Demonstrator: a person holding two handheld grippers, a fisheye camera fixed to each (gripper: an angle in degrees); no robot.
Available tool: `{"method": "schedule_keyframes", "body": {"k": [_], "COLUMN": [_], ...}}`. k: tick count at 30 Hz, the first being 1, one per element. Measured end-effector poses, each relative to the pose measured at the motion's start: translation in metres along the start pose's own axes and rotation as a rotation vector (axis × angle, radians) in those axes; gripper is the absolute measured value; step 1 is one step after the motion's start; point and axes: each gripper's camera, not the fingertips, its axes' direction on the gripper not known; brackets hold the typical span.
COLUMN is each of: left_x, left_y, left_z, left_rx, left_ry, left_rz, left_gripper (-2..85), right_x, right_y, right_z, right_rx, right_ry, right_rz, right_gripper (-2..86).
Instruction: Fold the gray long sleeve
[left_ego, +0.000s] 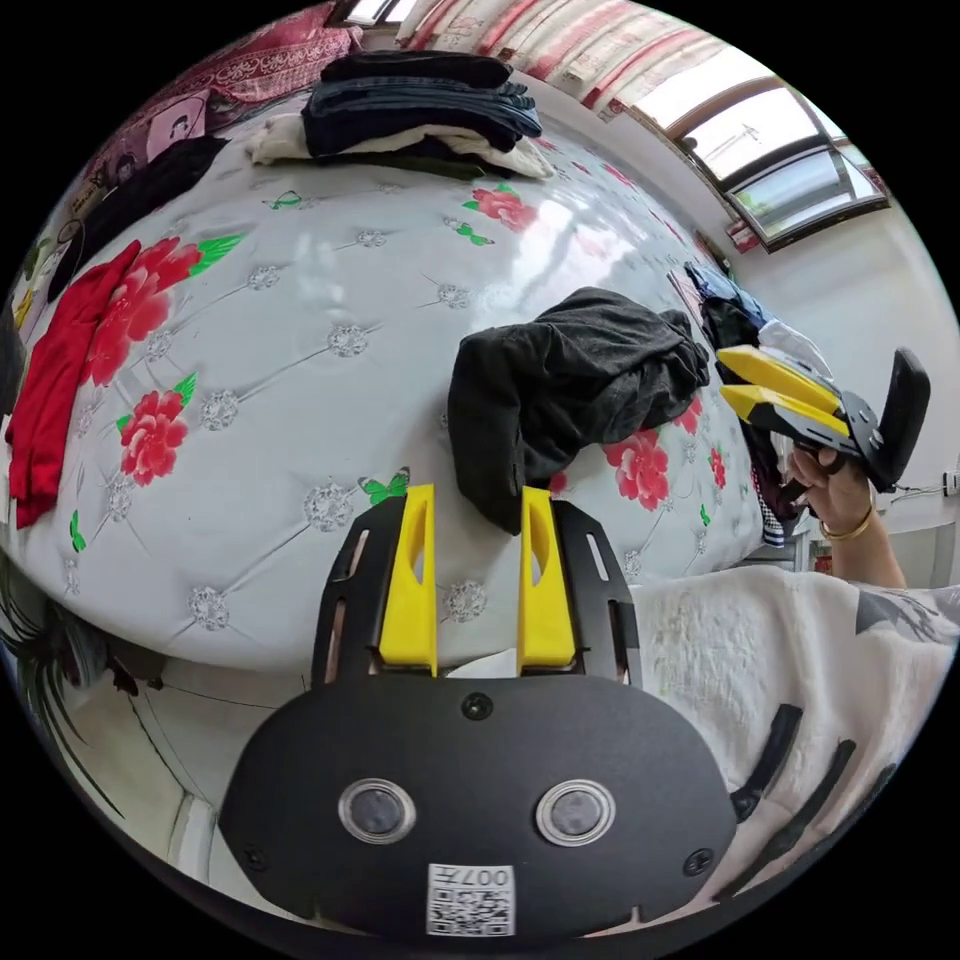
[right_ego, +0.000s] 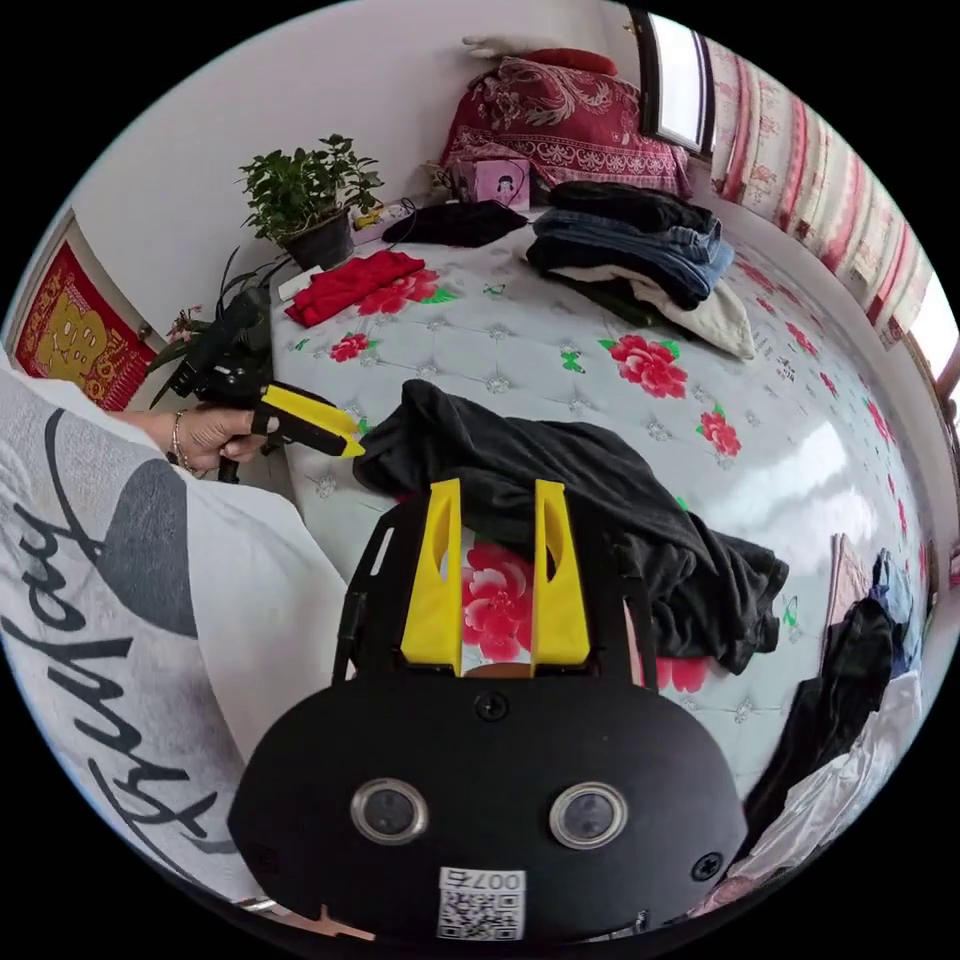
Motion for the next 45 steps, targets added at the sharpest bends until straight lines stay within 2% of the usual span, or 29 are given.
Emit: {"method": "schedule_keyframes", "body": {"k": [4, 8, 14, 19, 24, 29, 31, 34, 39, 42, 45], "left_x": [0.017, 0.045, 0.068, 0.102, 0.131, 0.161, 0.164, 0.158, 0.150, 0.163, 0.195], "left_y": [-0.015, -0.003, 0.023, 0.050, 0.066, 0.081, 0.083, 0.085, 0.096, 0.096, 0.083], "left_z": [0.012, -0.066, -0.173, -0.234, -0.269, -0.297, -0.306, -0.327, -0.345, -0.327, -0.278], "left_rx": [-0.101, 0.093, 0.269, 0.333, 0.332, 0.295, 0.306, 0.387, 0.568, 0.550, 0.438], "left_ry": [-0.093, -0.001, 0.112, 0.129, 0.217, 0.170, 0.156, 0.085, -0.116, -0.077, 0.025], "left_rz": [0.058, 0.234, 0.404, 0.655, 0.852, 1.006, 0.975, 0.807, 0.403, 0.372, 0.370], "left_gripper": [5.2, 1.9, 0.0, -0.7, -0.7, -0.7, -0.7, -0.7, 0.9, 7.1, 11.8], "right_x": [-0.033, -0.051, -0.040, -0.036, -0.043, -0.064, -0.067, -0.048, -0.043, -0.059, -0.079], "right_y": [-0.043, -0.054, -0.048, -0.027, -0.024, -0.017, -0.014, -0.011, 0.006, 0.019, 0.028], "right_z": [0.056, 0.084, 0.063, -0.010, -0.023, -0.011, -0.020, -0.063, -0.164, -0.214, -0.249], "right_rx": [-0.088, -0.141, -0.051, 0.206, 0.231, 0.226, 0.251, 0.333, 0.531, 0.624, 0.670], "right_ry": [0.003, 0.002, 0.079, 0.032, 0.049, -0.188, -0.146, -0.029, 0.192, 0.296, 0.384], "right_rz": [-0.120, -0.151, -0.128, -0.117, -0.129, -0.271, -0.243, -0.113, 0.001, 0.010, 0.008], "right_gripper": [9.2, 8.8, 5.0, 8.3, 10.7, 4.7, 1.6, 0.4, -0.1, -0.2, -0.2]}}
